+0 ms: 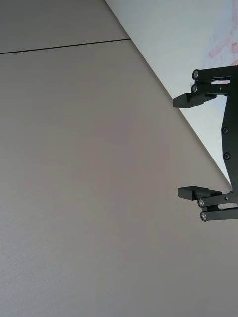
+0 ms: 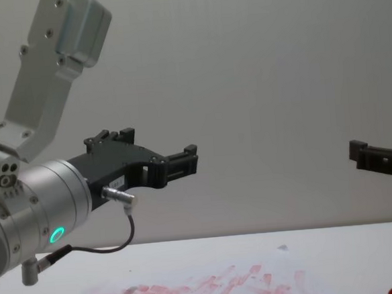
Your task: Use the one hand to pick up the stamp and affix it onto the A4 paper.
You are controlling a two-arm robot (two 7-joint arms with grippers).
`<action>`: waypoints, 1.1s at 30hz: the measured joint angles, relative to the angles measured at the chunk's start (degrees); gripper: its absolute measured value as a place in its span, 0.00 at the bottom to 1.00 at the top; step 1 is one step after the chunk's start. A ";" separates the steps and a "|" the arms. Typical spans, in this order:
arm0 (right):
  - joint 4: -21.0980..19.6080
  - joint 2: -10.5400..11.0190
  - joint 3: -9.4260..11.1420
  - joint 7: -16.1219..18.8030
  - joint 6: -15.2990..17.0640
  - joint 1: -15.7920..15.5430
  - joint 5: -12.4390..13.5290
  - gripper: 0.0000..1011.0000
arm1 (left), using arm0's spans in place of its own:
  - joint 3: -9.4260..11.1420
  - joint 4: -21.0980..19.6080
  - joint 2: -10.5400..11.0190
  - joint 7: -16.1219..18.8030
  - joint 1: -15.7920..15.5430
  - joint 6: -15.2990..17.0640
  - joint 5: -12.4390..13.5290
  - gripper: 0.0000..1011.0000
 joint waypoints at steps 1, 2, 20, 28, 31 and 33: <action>0.00 0.00 0.00 0.00 0.00 0.00 0.00 0.99 | 0.00 0.00 0.00 0.00 0.00 0.00 0.00 0.99; 0.00 0.00 0.00 0.00 0.00 0.00 0.00 0.99 | 0.00 0.00 0.00 0.00 0.00 0.00 0.00 0.99; 0.01 0.00 0.00 0.00 0.00 0.00 0.00 0.99 | 0.00 0.00 0.00 0.00 0.00 0.00 0.00 0.99; 0.01 0.00 0.00 0.01 0.01 0.00 0.00 0.99 | 0.00 0.00 0.00 0.00 0.00 0.00 0.00 0.99; 0.01 0.00 0.00 0.00 0.01 0.00 0.00 0.99 | 0.00 0.00 0.00 0.00 0.00 0.00 0.00 0.99; 0.01 0.01 0.00 0.01 0.01 0.00 0.00 0.99 | 0.00 0.00 0.00 0.00 0.00 0.00 0.00 0.99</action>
